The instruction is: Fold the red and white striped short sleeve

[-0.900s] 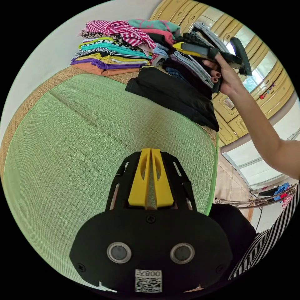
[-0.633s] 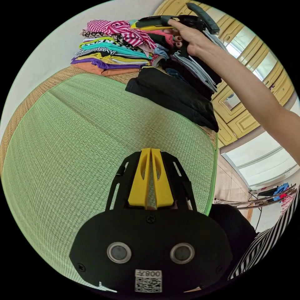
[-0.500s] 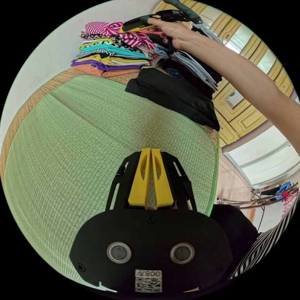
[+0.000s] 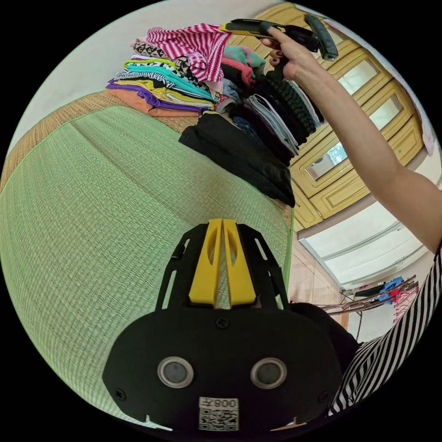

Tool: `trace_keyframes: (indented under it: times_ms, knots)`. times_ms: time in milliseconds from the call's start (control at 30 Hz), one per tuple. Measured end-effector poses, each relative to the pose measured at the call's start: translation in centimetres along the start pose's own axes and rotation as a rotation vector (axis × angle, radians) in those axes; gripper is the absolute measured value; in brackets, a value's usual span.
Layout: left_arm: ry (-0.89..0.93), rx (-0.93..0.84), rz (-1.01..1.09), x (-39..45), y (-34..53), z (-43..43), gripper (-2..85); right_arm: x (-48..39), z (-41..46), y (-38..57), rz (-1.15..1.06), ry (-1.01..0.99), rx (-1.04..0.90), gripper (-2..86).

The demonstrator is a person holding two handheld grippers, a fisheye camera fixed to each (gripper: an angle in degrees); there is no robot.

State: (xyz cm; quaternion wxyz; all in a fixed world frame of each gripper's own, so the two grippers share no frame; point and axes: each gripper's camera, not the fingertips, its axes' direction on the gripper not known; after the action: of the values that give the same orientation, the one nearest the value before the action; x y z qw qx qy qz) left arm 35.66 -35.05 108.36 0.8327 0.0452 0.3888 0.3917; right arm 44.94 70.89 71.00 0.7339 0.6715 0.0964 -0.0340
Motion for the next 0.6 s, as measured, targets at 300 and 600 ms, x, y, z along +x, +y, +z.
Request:
trace_keyframes:
  times_ms: [300, 600]
  knots:
    - [0.126, 0.228, -0.019, 4.9, 2.6, -15.8, 0.1, 2.5, -9.9, -3.3, 0.057, -0.374, 0.163, 0.3]
    - [0.178, 0.429, -0.05, 11.5, 9.0, -31.6, 0.7, -1.1, -14.6, -3.3, 0.038, -0.75, 0.125, 0.1]
